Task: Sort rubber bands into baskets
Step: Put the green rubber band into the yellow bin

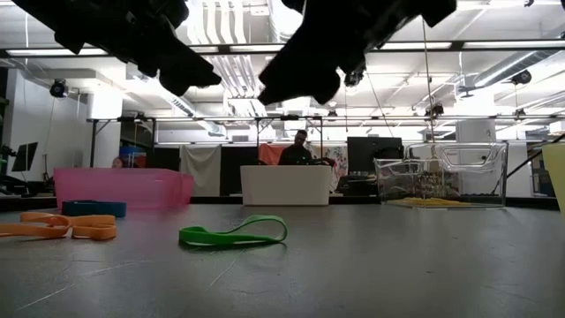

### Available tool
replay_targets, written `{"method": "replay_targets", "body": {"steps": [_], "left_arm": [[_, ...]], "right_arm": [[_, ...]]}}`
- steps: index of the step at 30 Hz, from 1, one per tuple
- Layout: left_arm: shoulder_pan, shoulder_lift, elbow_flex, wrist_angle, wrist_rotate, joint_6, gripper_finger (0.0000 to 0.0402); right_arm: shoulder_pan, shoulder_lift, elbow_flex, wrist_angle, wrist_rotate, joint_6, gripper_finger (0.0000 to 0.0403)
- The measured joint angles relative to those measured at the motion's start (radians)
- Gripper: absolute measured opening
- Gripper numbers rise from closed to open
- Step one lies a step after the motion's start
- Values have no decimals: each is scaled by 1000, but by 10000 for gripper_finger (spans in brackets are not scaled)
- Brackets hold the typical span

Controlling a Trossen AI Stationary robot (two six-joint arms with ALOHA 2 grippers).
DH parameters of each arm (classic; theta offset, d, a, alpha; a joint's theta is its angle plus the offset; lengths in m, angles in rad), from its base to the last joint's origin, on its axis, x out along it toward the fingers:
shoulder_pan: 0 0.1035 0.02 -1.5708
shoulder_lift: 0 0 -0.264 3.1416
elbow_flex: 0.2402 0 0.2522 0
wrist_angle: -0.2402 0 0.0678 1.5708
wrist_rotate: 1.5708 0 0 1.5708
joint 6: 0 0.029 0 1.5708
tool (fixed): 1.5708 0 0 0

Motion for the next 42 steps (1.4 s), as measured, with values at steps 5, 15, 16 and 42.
{"method": "replay_targets", "body": {"steps": [5, 15, 16, 42], "left_arm": [[0, 0, 0, 0, 0, 1, 139], [0, 0, 0, 5, 0, 10, 139], [0, 0, 0, 7, -1, 12, 139], [0, 63, 0, 15, -2, 21, 139]], "right_arm": [[57, 72, 0, 12, 1, 60, 196], [125, 261, 77, 37, 0, 145, 189], [127, 282, 88, 32, 0, 144, 189], [95, 106, 146, -337, 0, 44, 9]]}}
